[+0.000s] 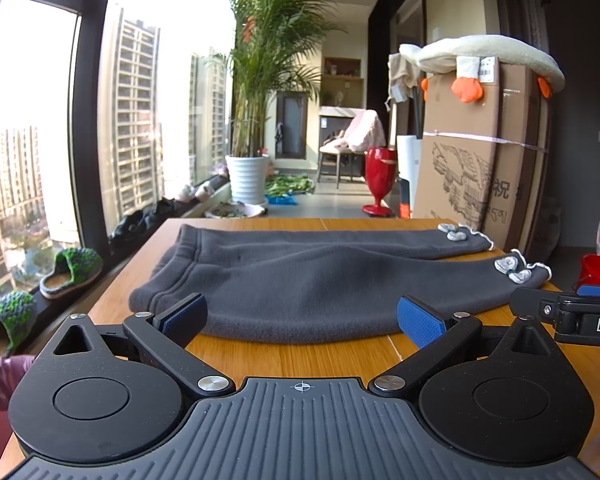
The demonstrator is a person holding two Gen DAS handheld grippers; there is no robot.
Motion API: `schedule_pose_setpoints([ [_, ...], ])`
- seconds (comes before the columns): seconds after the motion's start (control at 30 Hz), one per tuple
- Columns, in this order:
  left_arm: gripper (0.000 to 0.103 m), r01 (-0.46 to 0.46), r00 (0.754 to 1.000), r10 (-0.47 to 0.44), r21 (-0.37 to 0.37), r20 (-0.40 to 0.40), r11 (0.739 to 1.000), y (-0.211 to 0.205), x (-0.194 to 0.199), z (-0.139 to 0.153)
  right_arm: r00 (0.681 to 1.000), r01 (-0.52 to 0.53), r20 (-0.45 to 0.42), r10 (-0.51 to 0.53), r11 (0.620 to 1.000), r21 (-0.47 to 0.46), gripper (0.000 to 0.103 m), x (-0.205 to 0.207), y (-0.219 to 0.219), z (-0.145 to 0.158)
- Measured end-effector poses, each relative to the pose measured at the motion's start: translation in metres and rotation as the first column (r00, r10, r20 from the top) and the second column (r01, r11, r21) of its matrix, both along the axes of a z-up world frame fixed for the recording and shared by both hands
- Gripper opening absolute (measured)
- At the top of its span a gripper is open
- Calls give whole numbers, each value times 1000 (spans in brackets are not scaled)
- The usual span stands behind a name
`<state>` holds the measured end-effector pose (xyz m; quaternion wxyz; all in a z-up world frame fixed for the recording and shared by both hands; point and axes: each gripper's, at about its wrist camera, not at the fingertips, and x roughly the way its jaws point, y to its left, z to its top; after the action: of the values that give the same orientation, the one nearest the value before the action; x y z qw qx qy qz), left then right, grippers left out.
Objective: Fold clothes
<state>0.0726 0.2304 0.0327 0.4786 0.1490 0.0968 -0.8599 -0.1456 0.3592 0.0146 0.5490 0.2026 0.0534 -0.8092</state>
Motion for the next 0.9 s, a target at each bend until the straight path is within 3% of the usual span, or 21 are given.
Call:
schedule_pose_setpoints([
  [0.9, 103, -1, 1000, 1, 2, 2, 1000, 0, -4, -1, 999, -3, 43, 3, 1000, 10, 103, -8, -3, -2],
])
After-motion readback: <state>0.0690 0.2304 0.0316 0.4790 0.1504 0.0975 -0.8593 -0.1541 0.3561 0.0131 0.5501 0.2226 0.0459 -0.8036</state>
